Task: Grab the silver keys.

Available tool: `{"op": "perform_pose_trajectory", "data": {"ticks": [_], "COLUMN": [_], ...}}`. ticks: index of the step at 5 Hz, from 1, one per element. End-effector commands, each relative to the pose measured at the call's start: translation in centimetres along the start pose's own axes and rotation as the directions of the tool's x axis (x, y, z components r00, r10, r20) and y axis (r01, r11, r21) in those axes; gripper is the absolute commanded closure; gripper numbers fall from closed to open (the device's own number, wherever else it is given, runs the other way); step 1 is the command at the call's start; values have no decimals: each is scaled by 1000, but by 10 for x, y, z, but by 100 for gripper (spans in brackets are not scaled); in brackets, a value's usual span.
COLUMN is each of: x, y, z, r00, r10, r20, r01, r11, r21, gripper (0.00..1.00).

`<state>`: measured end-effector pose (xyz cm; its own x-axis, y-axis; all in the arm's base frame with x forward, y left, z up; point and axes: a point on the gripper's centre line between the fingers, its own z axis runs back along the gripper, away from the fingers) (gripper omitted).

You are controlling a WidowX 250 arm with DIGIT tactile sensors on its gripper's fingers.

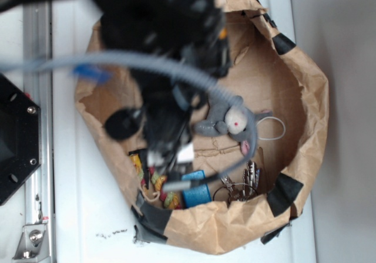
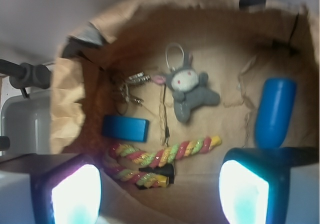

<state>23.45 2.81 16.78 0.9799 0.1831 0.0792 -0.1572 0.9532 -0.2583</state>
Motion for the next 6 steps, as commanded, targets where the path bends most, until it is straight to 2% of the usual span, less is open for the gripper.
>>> {"op": "perform_pose_trajectory", "data": {"ticks": [1, 3, 4, 5, 6], "x": [5, 5, 23, 31, 33], "y": [3, 3, 11, 15, 21], "z": [12, 12, -23, -26, -38], "r00": [999, 999, 997, 993, 992], "r10": [1, 1, -10, -65, -93], "r20": [52, 52, 76, 103, 81], "r01": [-2, -2, 10, 72, 101], "r11": [1000, 1000, 1000, 995, 989], "r21": [3, 3, -10, -70, -109], "gripper": [0, 0, 0, 0, 0]}}
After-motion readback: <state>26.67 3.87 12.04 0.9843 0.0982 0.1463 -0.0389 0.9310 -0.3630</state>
